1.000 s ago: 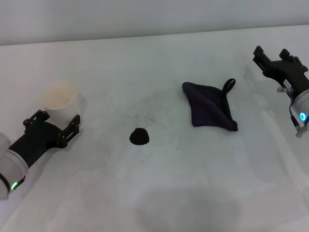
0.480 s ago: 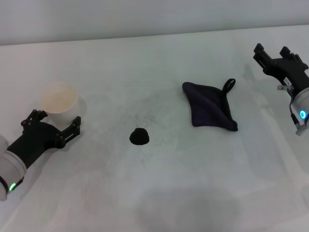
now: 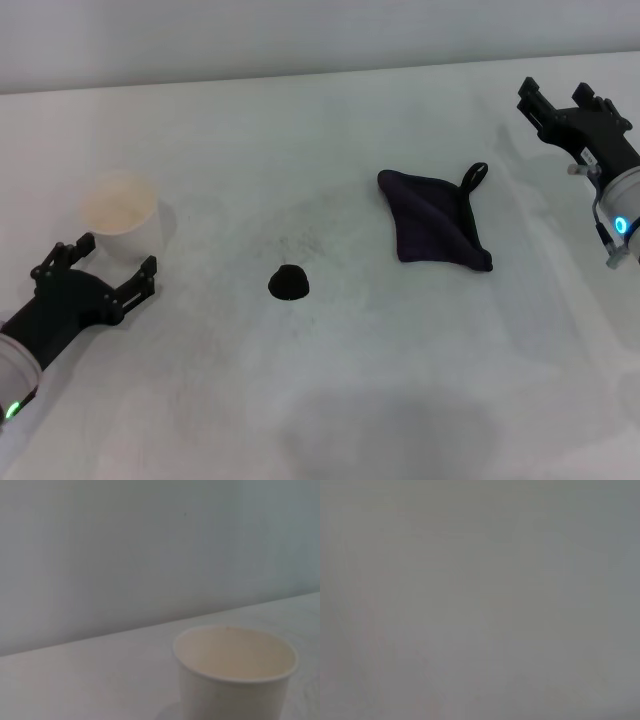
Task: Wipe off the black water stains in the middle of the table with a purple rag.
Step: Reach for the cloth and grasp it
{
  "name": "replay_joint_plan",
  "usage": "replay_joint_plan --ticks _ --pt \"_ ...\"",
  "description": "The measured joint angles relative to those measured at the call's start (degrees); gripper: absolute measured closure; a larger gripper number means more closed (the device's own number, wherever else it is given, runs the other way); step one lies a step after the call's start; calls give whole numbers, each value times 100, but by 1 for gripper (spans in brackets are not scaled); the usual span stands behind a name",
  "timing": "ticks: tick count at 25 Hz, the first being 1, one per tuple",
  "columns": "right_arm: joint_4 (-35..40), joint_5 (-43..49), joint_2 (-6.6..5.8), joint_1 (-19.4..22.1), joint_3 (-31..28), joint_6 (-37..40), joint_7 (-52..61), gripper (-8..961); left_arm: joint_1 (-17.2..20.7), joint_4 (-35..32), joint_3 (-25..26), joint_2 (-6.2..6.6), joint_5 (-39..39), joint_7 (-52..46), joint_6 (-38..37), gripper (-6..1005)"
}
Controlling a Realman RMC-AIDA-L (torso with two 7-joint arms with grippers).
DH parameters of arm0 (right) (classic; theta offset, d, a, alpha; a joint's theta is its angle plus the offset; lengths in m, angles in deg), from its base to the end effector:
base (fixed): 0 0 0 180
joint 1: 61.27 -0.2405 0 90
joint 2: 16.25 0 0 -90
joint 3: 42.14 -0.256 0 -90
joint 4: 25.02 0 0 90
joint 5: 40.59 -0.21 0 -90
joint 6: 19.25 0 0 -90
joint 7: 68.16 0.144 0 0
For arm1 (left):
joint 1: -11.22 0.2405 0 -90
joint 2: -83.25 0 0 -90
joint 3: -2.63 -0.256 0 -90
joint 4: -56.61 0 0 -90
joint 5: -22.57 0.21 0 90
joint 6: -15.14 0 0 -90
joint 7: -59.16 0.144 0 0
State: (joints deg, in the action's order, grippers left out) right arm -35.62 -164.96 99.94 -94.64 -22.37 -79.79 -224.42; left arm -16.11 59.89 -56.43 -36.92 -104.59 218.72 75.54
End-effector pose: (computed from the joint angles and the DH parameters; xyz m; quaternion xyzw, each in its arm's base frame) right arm 0.3449 0.3510 -0.0163 -0.6447 0.3927 0.3231 0.5707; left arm -0.3440 0.2929 -0.0790 -0.8450 -0.2533 -0.1931 0.4296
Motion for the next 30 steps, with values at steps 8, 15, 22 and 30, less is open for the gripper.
replay_joint_plan --ticks 8,15,22,30 --pt "113 314 -24 -100 32 4 373 112 447 -3 39 12 -94 4 699 107" --pt "1059 2087 -62 -244 93 70 2012 112 952 -59 52 23 -938 4 1705 107" --pt "2378 3594 -61 -714 2055 1033 4490 112 995 -73 52 40 -1802 -34 1695 107" --pt "4002 3986 -116 -829 4892 1526 7034 112 944 -81 52 80 -2248 -7 1679 108"
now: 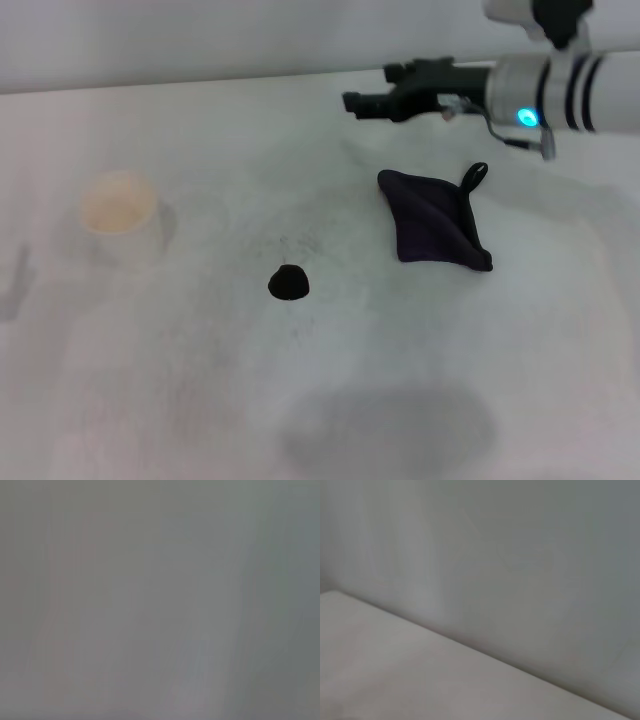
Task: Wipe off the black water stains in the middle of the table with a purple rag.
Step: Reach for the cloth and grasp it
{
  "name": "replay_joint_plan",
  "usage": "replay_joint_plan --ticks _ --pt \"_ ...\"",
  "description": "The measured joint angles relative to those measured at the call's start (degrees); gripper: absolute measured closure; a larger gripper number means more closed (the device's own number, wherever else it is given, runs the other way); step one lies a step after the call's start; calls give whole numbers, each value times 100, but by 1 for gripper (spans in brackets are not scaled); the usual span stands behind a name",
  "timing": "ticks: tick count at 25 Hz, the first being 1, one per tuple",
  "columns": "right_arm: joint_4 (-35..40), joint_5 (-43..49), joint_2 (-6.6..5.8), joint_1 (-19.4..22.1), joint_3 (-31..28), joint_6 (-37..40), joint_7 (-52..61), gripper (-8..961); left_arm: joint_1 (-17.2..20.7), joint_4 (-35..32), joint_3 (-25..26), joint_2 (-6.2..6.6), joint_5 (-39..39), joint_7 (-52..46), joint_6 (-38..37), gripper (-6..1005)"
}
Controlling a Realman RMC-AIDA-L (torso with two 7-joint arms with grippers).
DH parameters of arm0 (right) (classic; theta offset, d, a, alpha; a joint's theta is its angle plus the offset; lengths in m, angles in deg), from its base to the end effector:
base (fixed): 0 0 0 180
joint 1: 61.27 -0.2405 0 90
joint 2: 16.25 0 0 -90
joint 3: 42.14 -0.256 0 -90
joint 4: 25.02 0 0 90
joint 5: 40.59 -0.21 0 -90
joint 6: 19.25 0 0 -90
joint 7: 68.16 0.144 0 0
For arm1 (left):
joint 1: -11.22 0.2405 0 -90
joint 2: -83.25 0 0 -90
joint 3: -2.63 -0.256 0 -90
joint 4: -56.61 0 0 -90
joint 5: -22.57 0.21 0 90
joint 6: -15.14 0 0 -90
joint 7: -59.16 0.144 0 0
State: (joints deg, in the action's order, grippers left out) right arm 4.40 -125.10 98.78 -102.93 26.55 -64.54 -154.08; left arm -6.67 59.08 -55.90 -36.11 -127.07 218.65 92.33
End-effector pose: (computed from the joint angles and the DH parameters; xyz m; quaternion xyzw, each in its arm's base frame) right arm 0.2327 0.4366 -0.0230 -0.8937 0.2989 0.1485 0.2997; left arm -0.3755 0.2593 -0.0085 -0.6870 -0.2921 -0.3068 0.5904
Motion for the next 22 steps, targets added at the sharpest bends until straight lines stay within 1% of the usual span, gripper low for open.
replay_joint_plan --ticks 1,3,5,8,10,14,22 --pt "314 335 -7 13 164 4 509 112 2 -1 0 1 -62 0 -6 108" --pt "858 1125 -3 43 285 -22 1455 112 3 -3 0 1 -152 1 -36 108" --pt "1509 2322 28 86 355 -202 2565 112 1 -30 0 2 -188 2 -90 108" --pt "2189 3287 46 159 505 -555 3491 112 4 -128 -1 1 -197 3 -211 108" --pt "2514 3457 46 214 567 -844 3695 112 22 -188 1 1 -213 3 -265 108" --pt "2889 3495 36 325 625 -1355 4020 112 33 -211 0 1 -349 3 -287 108" --pt "3044 4236 50 412 668 -2295 4832 112 -9 -233 0 1 -507 3 -287 108"
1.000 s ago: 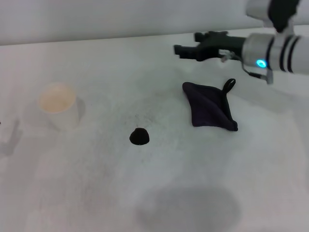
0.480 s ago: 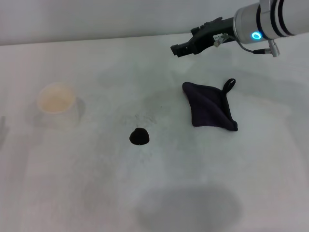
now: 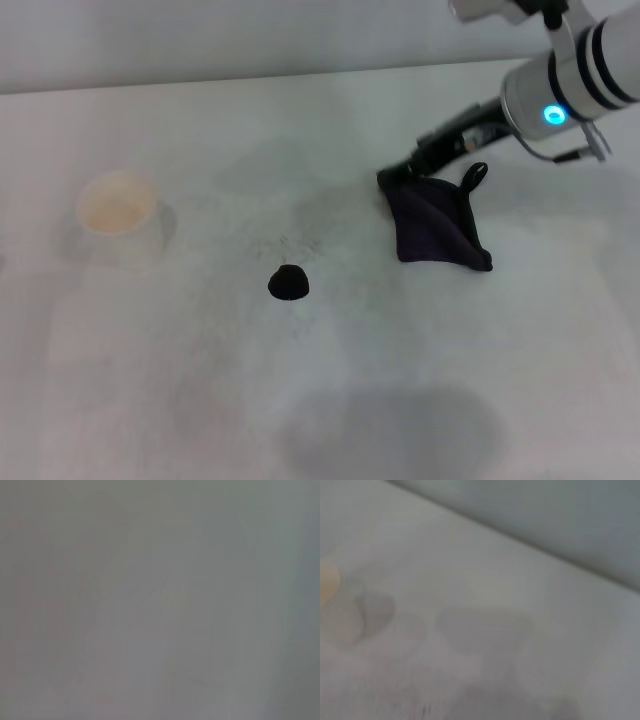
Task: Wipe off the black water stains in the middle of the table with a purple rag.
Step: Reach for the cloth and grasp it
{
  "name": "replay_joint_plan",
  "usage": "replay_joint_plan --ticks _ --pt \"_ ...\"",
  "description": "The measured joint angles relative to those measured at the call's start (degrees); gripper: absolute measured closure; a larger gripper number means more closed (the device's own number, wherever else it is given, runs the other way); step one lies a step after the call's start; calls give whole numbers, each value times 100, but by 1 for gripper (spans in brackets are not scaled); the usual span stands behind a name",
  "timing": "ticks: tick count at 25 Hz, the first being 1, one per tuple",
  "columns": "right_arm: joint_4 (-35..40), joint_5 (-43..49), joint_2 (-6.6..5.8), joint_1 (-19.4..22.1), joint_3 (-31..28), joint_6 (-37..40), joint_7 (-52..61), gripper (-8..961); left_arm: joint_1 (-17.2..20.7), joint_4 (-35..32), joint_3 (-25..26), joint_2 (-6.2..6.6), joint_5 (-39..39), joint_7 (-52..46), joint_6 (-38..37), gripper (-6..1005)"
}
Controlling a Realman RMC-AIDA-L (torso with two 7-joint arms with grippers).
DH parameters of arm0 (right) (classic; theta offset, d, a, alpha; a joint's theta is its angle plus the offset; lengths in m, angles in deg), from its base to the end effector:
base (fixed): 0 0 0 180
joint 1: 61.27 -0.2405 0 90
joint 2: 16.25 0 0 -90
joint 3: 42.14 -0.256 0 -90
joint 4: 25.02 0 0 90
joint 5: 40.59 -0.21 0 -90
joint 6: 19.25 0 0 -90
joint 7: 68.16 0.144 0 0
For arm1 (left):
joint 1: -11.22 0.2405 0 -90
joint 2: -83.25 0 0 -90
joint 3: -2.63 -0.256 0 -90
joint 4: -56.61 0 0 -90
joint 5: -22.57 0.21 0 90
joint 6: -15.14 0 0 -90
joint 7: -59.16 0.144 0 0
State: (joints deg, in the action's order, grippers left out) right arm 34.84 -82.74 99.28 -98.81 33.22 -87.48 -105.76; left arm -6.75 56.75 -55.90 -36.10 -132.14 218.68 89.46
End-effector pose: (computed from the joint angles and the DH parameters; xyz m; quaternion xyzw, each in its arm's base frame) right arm 0.2061 0.4042 -0.0015 -0.8997 0.3658 -0.0559 0.2314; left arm -0.3833 0.2687 0.0056 -0.6568 -0.3005 -0.3010 0.6226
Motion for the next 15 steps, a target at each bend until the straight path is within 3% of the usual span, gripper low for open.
replay_joint_plan --ticks 6,15 --pt "-88 277 -2 32 189 -235 255 113 -63 -40 -3 0 2 0 1 108" --pt "-555 583 -4 -34 337 69 260 115 -133 -21 -48 0 42 0 4 107"
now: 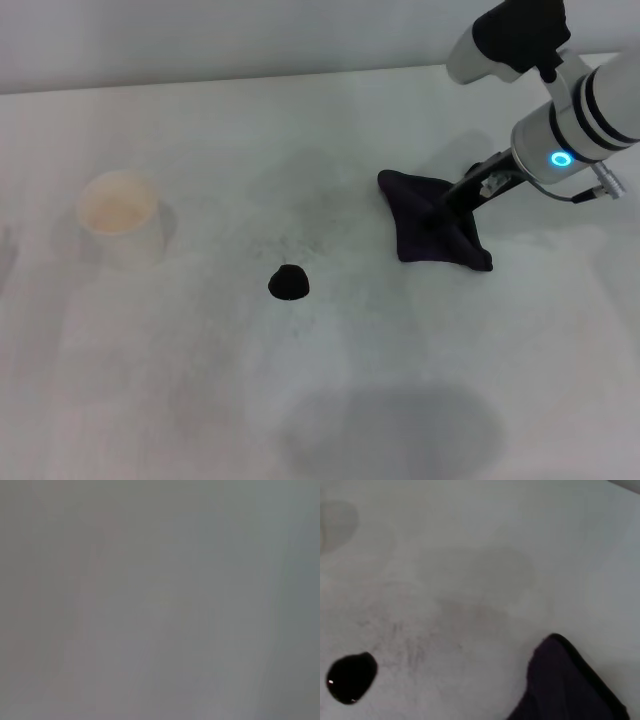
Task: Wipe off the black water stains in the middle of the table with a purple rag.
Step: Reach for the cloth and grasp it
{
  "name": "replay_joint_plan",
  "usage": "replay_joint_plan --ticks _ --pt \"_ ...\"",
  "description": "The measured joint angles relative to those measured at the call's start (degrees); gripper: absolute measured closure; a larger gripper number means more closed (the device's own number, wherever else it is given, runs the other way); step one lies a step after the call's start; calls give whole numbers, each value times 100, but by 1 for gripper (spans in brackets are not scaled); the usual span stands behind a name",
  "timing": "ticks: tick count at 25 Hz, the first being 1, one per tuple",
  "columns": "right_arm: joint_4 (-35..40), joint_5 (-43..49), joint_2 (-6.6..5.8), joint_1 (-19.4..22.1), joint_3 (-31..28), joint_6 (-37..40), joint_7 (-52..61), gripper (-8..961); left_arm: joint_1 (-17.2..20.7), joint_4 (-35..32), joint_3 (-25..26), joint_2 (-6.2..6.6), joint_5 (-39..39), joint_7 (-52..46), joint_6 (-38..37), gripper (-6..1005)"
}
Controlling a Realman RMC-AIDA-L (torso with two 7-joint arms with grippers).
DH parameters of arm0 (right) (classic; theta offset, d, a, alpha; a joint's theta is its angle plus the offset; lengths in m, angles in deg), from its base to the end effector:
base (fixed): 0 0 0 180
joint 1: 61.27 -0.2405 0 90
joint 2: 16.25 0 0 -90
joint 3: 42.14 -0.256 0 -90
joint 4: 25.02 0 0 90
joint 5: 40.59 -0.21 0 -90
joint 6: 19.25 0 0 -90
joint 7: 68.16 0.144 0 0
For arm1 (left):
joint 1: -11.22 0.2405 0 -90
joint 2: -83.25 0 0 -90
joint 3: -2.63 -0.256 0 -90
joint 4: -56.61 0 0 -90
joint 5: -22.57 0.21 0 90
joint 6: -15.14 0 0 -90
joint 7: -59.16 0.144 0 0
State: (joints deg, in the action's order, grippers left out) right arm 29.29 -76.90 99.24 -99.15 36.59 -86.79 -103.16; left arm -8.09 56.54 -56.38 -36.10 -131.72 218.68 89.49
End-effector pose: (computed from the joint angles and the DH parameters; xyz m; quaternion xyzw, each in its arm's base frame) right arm 0.2371 0.3937 -0.0165 -0.8846 0.3856 -0.1320 0.2265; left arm -0.3754 0.2781 0.0044 -0.6660 -0.2890 -0.3081 0.6147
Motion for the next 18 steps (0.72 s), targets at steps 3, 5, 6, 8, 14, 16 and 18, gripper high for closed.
replay_joint_plan --ticks 3,5,6,8,14,16,18 --pt "-115 57 2 -20 2 81 -3 142 -2 5 1 0 3 0 1 107" --pt "-197 58 2 -48 3 131 -4 191 -3 11 3 0 4 0 1 107" --pt "-245 59 2 -65 3 158 -4 216 -3 12 5 -2 4 0 1 107" --pt "-334 59 1 -98 3 224 -5 255 -3 17 9 -7 5 0 1 107" --pt "-563 58 -1 -217 12 301 -7 342 -11 25 3 -9 5 0 1 108" --pt "-657 59 0 -261 24 329 -5 372 -12 25 4 -9 5 0 1 108" --pt "-741 65 0 -293 69 402 4 401 -12 25 5 -9 4 0 -5 108"
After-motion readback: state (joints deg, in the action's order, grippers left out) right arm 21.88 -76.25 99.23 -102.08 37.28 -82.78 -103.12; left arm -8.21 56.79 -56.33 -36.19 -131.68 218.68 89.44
